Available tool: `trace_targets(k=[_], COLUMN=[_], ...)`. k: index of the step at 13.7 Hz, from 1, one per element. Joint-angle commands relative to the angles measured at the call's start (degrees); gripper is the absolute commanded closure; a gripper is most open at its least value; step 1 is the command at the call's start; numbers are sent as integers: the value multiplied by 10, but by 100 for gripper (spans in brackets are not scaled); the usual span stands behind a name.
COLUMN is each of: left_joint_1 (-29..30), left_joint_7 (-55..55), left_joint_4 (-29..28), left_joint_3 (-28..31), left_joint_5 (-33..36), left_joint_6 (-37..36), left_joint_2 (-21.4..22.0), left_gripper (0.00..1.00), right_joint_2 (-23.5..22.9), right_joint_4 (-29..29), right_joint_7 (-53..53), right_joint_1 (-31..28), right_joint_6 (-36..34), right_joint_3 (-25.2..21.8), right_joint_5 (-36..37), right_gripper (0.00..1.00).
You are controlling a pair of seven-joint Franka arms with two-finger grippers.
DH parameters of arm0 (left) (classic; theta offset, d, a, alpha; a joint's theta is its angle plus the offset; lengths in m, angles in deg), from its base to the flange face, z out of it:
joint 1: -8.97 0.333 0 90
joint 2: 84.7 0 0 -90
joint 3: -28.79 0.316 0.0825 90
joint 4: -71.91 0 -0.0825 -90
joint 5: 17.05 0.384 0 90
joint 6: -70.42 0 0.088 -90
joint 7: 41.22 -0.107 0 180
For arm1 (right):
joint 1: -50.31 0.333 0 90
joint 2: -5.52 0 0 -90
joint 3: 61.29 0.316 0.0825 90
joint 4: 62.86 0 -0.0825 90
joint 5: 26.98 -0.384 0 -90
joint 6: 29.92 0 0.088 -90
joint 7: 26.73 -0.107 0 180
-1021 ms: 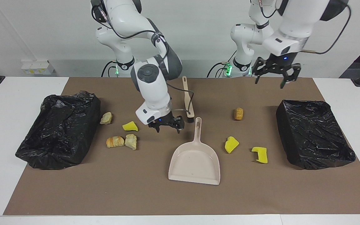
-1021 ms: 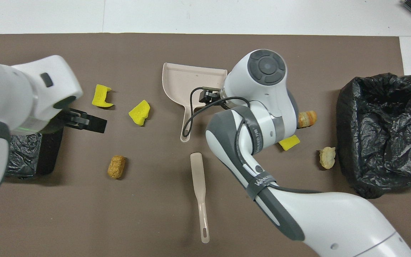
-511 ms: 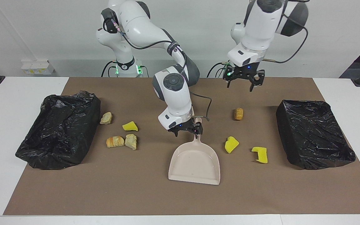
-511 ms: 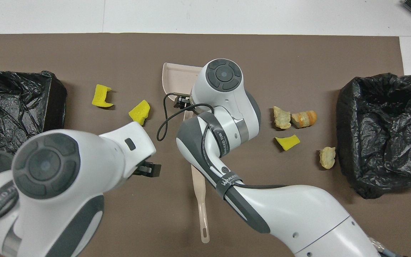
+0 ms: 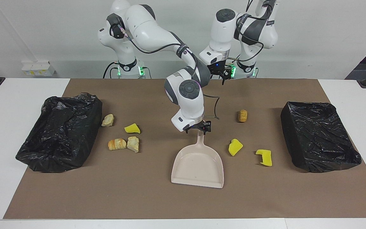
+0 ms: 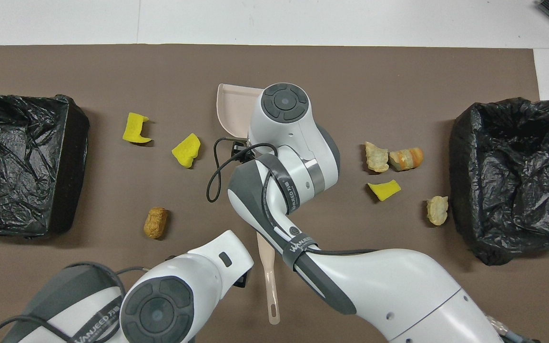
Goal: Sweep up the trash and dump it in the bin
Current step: 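Grasp the dustpan with the right gripper while the left gripper grasps the brush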
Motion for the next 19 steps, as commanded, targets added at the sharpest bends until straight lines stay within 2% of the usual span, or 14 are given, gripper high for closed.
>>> trace_targets(k=[1, 3, 5, 6, 7, 9, 10, 12, 13, 14, 15, 16, 19], left_joint_1=[-59, -87, -116, -131, -134, -139, -143, -154, -155, -154, -154, -154, -146], left_joint_7=[81, 128, 171, 213, 239, 235, 228, 213, 211, 210, 208, 202, 155], left_joint_4=[-52, -56, -52, -52, -49, -48, -49, -56, -53, -52, -52, -51, -24], left_joint_3=[10, 10, 10, 10, 10, 8, 8, 8, 8, 8, 8, 8, 13], left_joint_5=[-5, -5, -6, -6, -5, -5, -5, -5, -5, -5, -6, -5, -5], left_joint_6=[79, 111, 133, 167, 201, 215, 210, 177, 173, 171, 166, 157, 85], left_joint_2=[-16, -42, -79, -101, -117, -126, -126, -117, -117, -117, -117, -117, -116], left_gripper=[0, 0, 0, 0, 0, 0, 6, 28, 43, 69, 88, 100, 100], right_joint_2=[-11, -11, -11, -11, -11, -6, 0, 8, 12, 16, 28, 38, 64], right_joint_4=[14, 14, 13, 13, 13, 16, 17, 17, 17, 16, 14, 14, 13], right_joint_7=[-8, -4, -2, -1, 1, 2, 3, 11, 30, 47, 55, 60, 130], right_joint_1=[0, 0, 0, 0, -1, -4, -9, -14, -28, -37, -42, -53, -96], right_joint_6=[-8, -10, -7, -9, -6, -14, -16, -26, -27, -27, -28, -29, -60], right_joint_3=[3, 3, 3, 3, 3, 3, 3, 1, 2, 3, 2, 3, 3], right_joint_5=[-7, -3, -3, -3, -3, -4, -6, -7, -12, -14, -15, -17, -49], right_gripper=[27, 50, 58, 73, 100, 100, 100, 100, 100, 100, 100, 100, 100])
